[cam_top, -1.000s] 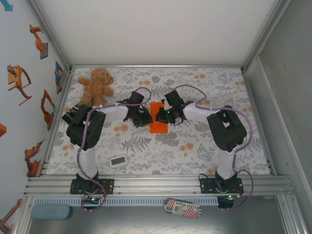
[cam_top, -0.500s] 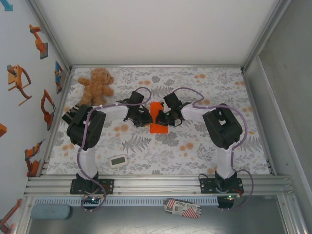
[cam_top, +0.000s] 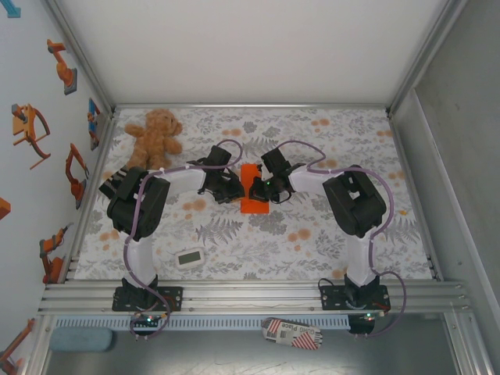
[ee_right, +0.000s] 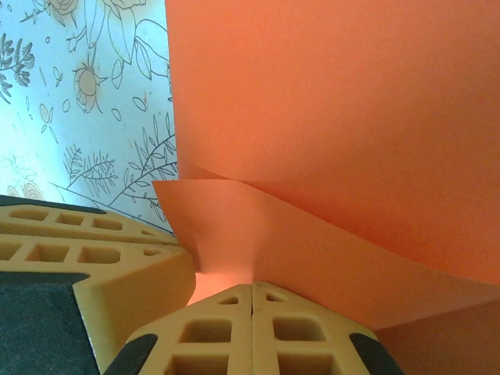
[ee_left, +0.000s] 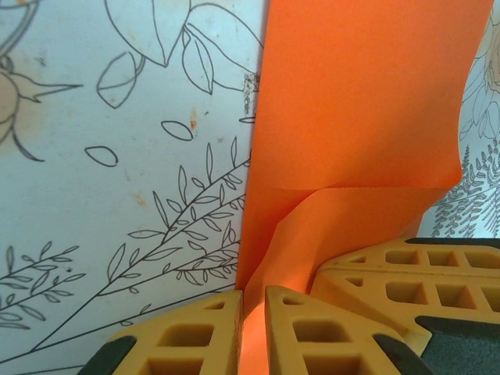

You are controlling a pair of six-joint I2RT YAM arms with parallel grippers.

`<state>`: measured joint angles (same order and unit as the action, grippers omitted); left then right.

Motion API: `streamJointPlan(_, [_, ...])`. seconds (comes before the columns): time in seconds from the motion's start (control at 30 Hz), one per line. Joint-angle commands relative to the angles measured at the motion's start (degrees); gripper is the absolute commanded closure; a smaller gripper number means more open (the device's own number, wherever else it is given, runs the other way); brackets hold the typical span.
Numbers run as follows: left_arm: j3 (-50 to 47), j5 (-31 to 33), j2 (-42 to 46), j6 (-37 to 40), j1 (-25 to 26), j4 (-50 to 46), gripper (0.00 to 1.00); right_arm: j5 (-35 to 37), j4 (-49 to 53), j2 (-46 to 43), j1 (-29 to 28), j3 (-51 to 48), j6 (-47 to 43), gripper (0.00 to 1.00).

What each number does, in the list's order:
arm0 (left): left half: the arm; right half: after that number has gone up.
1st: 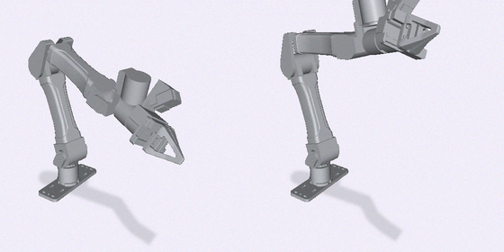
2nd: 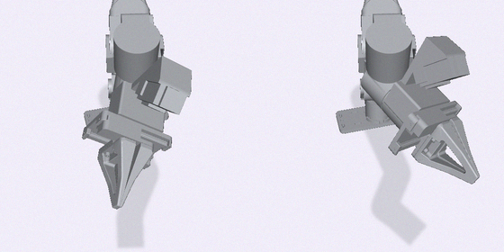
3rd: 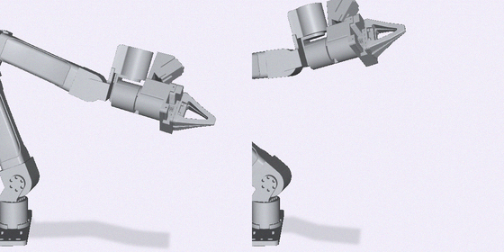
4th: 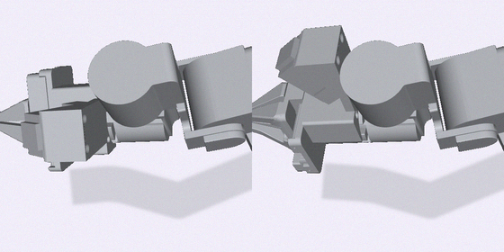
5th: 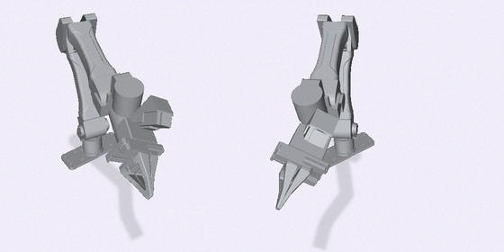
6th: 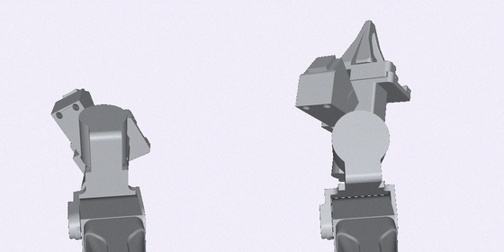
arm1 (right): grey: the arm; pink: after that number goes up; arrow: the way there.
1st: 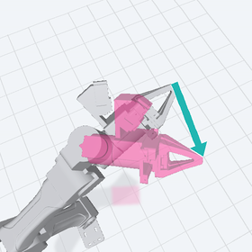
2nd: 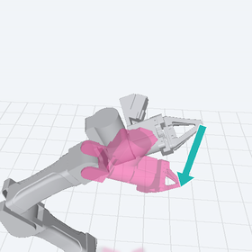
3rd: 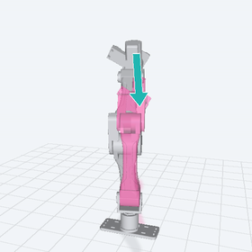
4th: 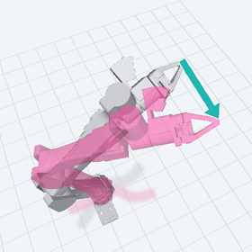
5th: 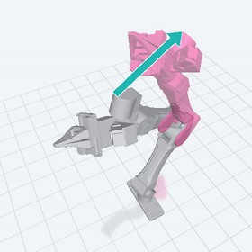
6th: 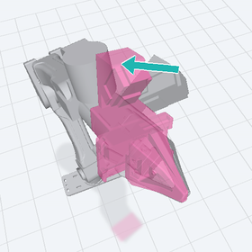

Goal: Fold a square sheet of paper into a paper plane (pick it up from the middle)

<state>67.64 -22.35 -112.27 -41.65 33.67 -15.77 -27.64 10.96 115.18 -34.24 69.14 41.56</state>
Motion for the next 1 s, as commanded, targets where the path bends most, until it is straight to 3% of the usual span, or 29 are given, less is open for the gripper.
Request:
streamJointPlan(0.0, [0.5, 3.7, 1.2, 0.6, -0.8, -4.6, 0.84, 2.2, 3.7, 2.4, -0.4, 0.6, -0.5, 0.95])
streamJointPlan(0.27, [-1.0, 5.5, 10.2, -3.4, -1.4, -1.7, 0.77, 3.1, 5.8, 3.2, -0.4, 0.6, -1.1, 0.96])
streamJointPlan(0.43, [-4.2, -1.1, 10.0, -7.5, 0.3, 3.6, 0.84, 3.2, 5.7, 3.2, -0.4, 0.7, -1.0, 0.97])
streamJointPlan(0.7, [-9.7, -4.6, 9.2, -11.0, 1.9, 8.7, 0.98, 3.2, 5.9, 3.5, -0.4, 0.7, -0.6, 1.00])
streamJointPlan(0.97, [-9.7, -7.3, 5.9, -10.6, 2.1, 10.2, 1.00, 3.4, 6.3, 4.0, -0.4, 0.9, 0.0, 1.00])
